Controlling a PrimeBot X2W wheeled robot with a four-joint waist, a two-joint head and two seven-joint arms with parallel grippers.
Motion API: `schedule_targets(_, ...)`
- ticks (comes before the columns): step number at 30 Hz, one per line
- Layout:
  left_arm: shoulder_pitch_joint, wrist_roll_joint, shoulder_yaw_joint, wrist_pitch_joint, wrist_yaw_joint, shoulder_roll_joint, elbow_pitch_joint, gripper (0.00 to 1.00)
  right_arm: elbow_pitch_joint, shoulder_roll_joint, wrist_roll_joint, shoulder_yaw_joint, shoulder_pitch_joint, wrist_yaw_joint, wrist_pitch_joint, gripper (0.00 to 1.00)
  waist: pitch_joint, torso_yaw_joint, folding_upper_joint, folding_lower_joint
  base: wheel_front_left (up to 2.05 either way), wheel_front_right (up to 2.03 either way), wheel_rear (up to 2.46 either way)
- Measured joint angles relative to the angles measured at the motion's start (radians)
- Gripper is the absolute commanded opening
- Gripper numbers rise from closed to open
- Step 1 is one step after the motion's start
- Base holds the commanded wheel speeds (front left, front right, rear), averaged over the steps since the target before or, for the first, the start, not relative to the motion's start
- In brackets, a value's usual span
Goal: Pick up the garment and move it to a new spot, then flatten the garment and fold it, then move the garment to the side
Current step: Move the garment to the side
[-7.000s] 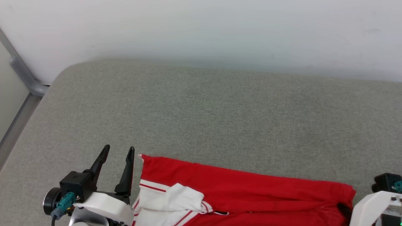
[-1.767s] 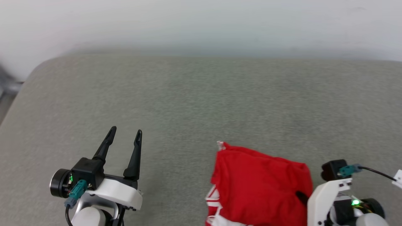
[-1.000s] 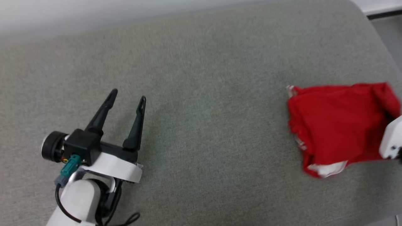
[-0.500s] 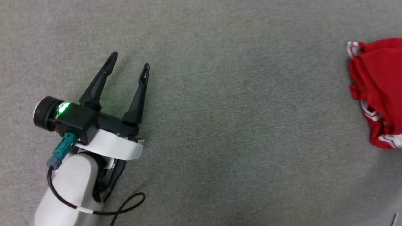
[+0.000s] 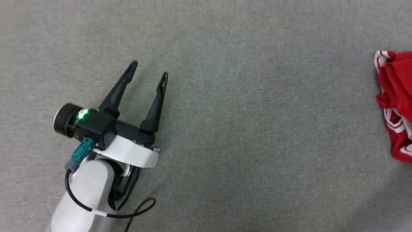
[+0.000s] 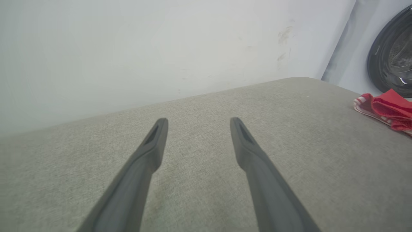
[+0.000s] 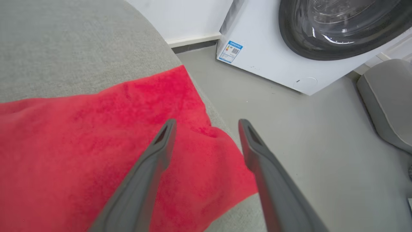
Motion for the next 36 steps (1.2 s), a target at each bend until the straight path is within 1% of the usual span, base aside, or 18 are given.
schedule_targets(4, 0.038, -0.010, 0.006, -0.005, 0.016, -0.019, 0.030, 1.00, -0.010, 0.003, 0.023, 0.018, 0.053, 0.000, -0.085, 1.00, -0.058, 0.017, 0.0000, 0.0000, 0.00, 0.00, 0.00)
schedule_targets(7, 0.079, -0.024, 0.013, -0.006, 0.025, -0.038, 0.050, 1.00, 0.004, -0.014, 0.080, 0.075, 0.112, 0.000, -0.159, 1.00, -0.109, 0.032, 0.0000, -0.0002, 0.00, 0.00, 0.00)
schedule_targets(13, 0.157, -0.037, 0.051, -0.007, 0.038, -0.067, 0.073, 1.00, 0.003, -0.014, 0.205, 0.171, 0.263, 0.000, -0.305, 1.00, -0.209, 0.067, 0.0001, -0.0003, 0.00, 0.00, 0.00)
schedule_targets(15, 0.182, -0.036, 0.068, -0.008, 0.045, -0.074, 0.077, 1.00, -0.019, 0.000, 0.243, 0.199, 0.317, 0.000, -0.340, 1.00, -0.238, 0.081, 0.0000, -0.0003, 0.00, 0.00, 0.00)
schedule_targets(18, 0.225, -0.032, 0.090, -0.009, 0.051, -0.088, 0.084, 1.00, -0.066, 0.039, 0.276, 0.253, 0.393, 0.000, -0.371, 1.00, -0.278, 0.105, 0.0000, -0.0004, 0.00, 0.00, 0.00)
schedule_targets(21, 0.265, -0.031, 0.118, -0.009, 0.055, -0.099, 0.092, 1.00, -0.120, 0.082, 0.307, 0.303, 0.465, 0.000, -0.383, 1.00, -0.313, 0.129, 0.0000, -0.0003, 0.00, 0.00, 0.00)
schedule_targets(25, 0.316, -0.022, 0.160, -0.009, 0.061, -0.121, 0.098, 1.00, -0.192, 0.110, 0.338, 0.384, 0.548, 0.000, -0.381, 1.00, -0.360, 0.157, 0.0000, -0.0004, 0.00, 0.00, 0.00)
schedule_targets(26, 0.326, -0.016, 0.171, -0.009, 0.061, -0.122, 0.099, 1.00, -0.210, 0.115, 0.347, 0.411, 0.568, 0.000, -0.377, 1.00, -0.371, 0.165, 0.0000, -0.0003, 0.00, 0.00, 0.00)
schedule_targets(27, 0.352, 0.002, 0.200, -0.009, 0.059, -0.130, 0.102, 1.00, -0.256, 0.125, 0.378, 0.469, 0.619, 0.000, -0.366, 1.00, -0.405, 0.186, 0.0000, -0.0003, 0.00, 0.00, 0.00)
schedule_targets(33, 0.409, 0.043, 0.235, -0.009, 0.042, -0.140, 0.111, 1.00, -0.356, 0.131, 0.436, 0.585, 0.717, 0.000, -0.337, 1.00, -0.475, 0.223, 0.0001, -0.0003, 0.00, 0.00, 0.00)
schedule_targets(36, 0.432, 0.061, 0.242, -0.009, 0.030, -0.143, 0.114, 1.00, -0.412, 0.131, 0.473, 0.625, 0.762, 0.000, -0.320, 1.00, -0.506, 0.236, 0.0001, -0.0003, 0.00, 0.00, 0.00)
